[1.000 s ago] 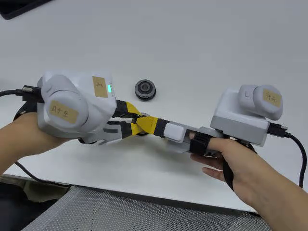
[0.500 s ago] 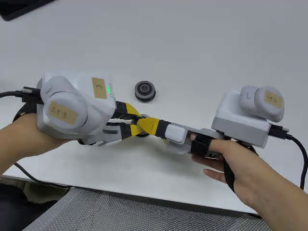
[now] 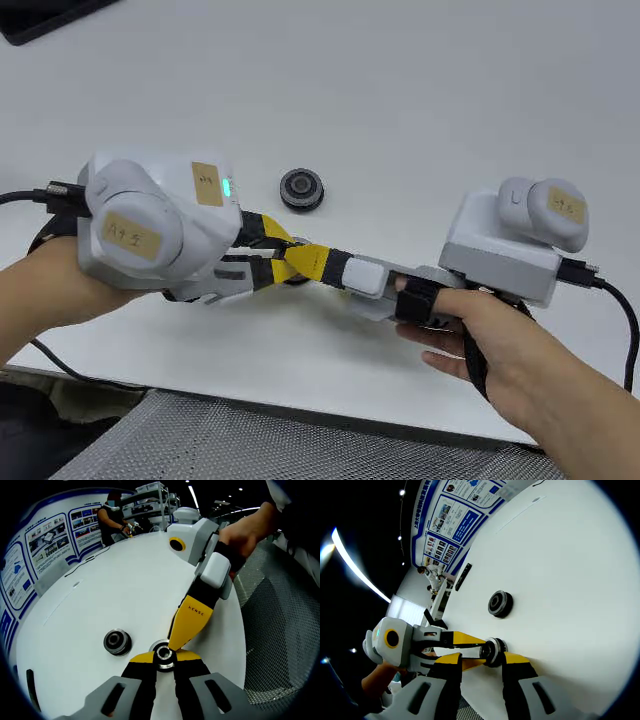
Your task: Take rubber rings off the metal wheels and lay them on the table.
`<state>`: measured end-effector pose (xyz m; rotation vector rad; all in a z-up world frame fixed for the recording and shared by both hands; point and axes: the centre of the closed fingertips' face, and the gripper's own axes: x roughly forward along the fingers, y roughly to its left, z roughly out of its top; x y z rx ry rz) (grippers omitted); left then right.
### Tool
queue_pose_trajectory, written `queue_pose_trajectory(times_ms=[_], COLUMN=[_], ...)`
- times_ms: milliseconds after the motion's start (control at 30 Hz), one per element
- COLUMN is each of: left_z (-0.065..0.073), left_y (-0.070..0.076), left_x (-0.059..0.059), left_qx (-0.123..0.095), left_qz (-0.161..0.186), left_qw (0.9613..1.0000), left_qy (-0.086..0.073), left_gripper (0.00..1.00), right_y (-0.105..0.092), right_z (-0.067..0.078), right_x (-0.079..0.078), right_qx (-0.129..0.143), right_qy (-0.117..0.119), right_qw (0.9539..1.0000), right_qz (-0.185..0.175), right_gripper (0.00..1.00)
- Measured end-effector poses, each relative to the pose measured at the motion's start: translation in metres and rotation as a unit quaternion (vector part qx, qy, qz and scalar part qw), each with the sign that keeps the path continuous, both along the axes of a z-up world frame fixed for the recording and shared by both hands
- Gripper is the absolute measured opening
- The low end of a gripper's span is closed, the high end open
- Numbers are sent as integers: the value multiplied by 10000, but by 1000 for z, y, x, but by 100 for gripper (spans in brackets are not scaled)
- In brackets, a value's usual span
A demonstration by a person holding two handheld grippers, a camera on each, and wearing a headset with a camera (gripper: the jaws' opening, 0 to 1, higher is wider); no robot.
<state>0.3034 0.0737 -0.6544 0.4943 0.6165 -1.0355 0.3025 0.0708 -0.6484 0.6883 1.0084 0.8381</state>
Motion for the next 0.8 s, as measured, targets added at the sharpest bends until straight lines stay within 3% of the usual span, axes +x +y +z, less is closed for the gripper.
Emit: queue_pose_trajectory(times_ms=[400,600,800], left_z=[-1,-1,-1], left_y=[1,2,2], left_x=[1,0,0], left_qx=[-15,-17,-19], left_qz=[0,3,8], left_qw=[10000,10000,10000], left_qy=[-4,0,0], left_gripper=[13,13,13], right_y=[-3,0,-1], right_z=[-1,-2,-2], right_x=[0,0,-1], right_qx=[22,-65,-82], right_qy=[-21,-155,-140], right_qw=[10000,9999,9999], right_qz=[-20,26,-14], right_gripper=[28,31,33])
